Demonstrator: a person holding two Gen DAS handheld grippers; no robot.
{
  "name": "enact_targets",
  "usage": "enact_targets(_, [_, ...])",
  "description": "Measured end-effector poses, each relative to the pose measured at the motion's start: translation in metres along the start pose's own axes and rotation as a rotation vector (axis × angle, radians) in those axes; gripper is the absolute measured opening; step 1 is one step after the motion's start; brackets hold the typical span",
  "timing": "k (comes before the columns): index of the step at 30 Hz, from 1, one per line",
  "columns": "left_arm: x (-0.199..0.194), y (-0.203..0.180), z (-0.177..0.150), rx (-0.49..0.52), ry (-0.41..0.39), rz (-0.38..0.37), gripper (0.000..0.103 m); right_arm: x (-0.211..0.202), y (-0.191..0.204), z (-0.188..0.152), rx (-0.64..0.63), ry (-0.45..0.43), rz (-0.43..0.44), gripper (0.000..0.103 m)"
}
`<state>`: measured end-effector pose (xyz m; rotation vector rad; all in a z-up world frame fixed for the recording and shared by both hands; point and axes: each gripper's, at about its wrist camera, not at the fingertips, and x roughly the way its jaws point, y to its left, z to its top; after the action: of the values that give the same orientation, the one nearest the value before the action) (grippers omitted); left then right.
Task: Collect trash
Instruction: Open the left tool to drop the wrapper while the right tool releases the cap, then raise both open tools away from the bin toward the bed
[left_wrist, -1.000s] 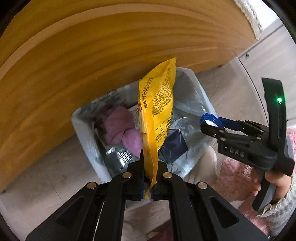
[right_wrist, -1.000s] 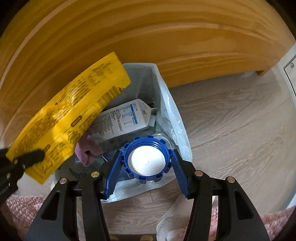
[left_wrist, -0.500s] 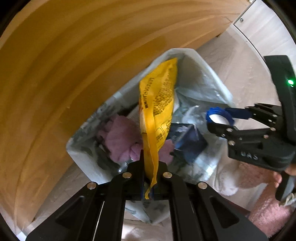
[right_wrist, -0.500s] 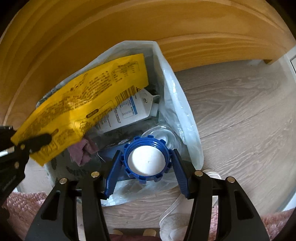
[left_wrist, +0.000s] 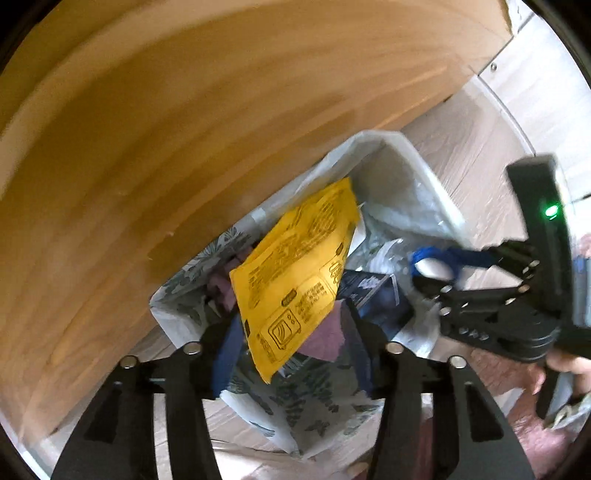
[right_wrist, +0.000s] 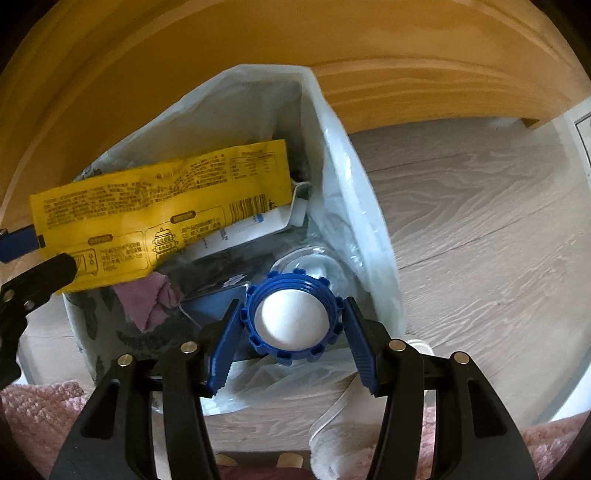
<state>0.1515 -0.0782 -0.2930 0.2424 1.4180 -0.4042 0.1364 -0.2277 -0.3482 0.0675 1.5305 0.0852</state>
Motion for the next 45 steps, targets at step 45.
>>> enact_targets(45, [-0.089,-0.001,-0.046,-0.213,-0.177,0.034,0.095,-0.078,0.006,-0.034,-0.099,-0.302,-0.078,0.094])
